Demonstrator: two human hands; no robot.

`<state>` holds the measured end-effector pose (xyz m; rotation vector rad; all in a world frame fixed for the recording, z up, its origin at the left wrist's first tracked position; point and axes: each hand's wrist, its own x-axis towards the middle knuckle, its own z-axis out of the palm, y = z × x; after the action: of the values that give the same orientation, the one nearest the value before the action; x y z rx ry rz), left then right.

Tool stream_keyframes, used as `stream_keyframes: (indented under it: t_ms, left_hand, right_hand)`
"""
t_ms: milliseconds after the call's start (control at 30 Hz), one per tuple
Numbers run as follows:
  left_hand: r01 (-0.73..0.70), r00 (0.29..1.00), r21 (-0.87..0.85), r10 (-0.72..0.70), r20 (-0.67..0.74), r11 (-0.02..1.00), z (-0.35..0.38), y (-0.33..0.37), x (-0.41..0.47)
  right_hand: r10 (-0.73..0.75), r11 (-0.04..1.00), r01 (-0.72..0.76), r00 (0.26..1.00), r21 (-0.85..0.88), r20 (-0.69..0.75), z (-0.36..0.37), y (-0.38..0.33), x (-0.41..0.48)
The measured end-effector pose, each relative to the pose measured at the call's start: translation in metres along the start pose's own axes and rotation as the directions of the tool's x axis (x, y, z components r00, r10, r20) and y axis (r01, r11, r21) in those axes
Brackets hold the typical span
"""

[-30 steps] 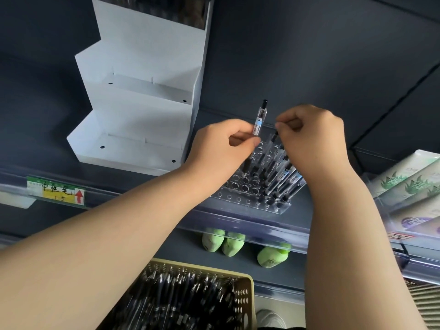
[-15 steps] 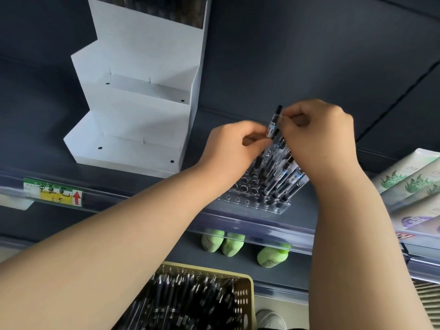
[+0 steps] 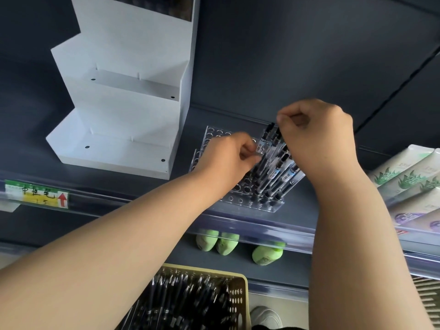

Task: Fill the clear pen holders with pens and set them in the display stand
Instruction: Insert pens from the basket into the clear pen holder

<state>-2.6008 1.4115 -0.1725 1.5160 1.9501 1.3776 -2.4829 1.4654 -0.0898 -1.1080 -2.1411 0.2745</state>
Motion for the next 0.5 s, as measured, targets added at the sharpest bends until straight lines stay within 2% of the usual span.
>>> stream_keyframes:
  t_ms: [300, 500]
  left_hand:
    - [-0.068, 0.998, 0.028, 0.068, -0.007, 0.997, 0.0003, -0.0018, -0.0064]
    - [-0.025, 0.999, 0.013, 0.025, 0.022, 1.0, 0.0038, -0.0007, -0.0069]
  right_hand:
    - [-0.046, 0.999, 0.046, 0.999, 0.004, 0.028, 0.0025, -0.0033, -0.0046]
    - [-0.046, 0.999, 0.047, 0.999, -0.016, 0.02, 0.0022, -0.0034, -0.0056]
